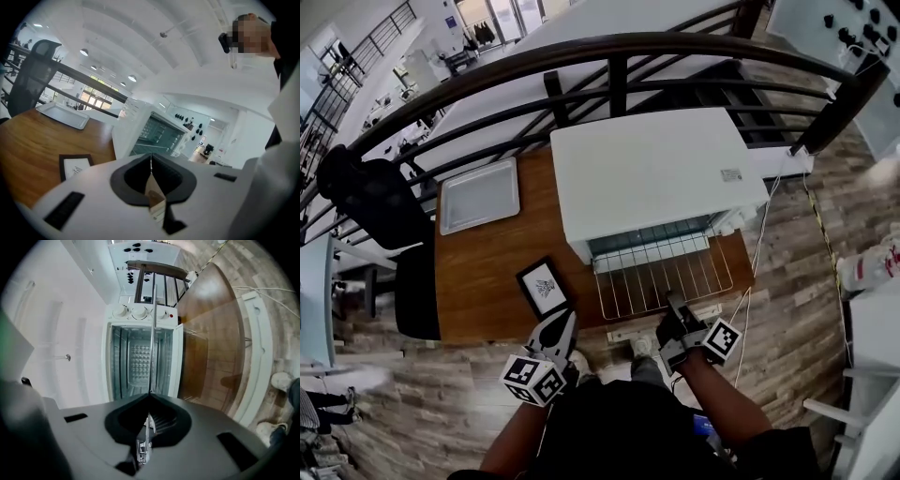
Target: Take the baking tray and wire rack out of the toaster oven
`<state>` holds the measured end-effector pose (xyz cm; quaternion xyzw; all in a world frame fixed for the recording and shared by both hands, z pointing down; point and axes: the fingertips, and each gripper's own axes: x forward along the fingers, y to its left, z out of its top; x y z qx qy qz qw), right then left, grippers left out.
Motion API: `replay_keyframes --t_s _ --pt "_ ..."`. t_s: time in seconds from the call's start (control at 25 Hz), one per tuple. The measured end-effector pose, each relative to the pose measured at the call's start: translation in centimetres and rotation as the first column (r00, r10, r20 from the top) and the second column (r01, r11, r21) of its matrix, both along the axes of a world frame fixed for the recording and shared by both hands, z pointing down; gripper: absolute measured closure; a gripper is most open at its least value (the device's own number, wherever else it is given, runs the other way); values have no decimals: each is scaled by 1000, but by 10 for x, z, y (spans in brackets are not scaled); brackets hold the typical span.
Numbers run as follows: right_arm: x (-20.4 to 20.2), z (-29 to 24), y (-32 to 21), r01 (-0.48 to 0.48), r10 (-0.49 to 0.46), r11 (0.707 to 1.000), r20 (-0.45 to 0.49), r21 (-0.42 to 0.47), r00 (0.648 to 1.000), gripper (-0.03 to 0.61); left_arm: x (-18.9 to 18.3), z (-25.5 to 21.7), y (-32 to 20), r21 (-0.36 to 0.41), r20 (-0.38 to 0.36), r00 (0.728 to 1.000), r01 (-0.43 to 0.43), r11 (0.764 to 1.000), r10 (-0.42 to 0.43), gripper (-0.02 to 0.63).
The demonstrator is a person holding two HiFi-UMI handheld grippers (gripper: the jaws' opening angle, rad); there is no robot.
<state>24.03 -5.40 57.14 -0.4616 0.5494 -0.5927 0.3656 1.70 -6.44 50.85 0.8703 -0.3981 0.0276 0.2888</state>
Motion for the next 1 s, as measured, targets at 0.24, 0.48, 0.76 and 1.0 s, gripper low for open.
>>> replay_keyframes --t_s 0.24,0.48,0.76,1.0 --pt "-1 -10 11 -18 18 1000 41 3 999 578 -3 2 4 -11 1 1000 -31 999 31 600" --pt "-8 -18 34 -3 2 1000 44 19 999 581 -8 8 10 -16 -8 998 -63 998 63 600" --pt "-15 -44 63 26 -27 999 25 44 999 581 -16 4 11 0 -33 996 -84 996 84 600" --pt "-52 -61 81 70 -72 994 15 87 997 581 -36 -3 9 22 -73 995 -65 998 67 600"
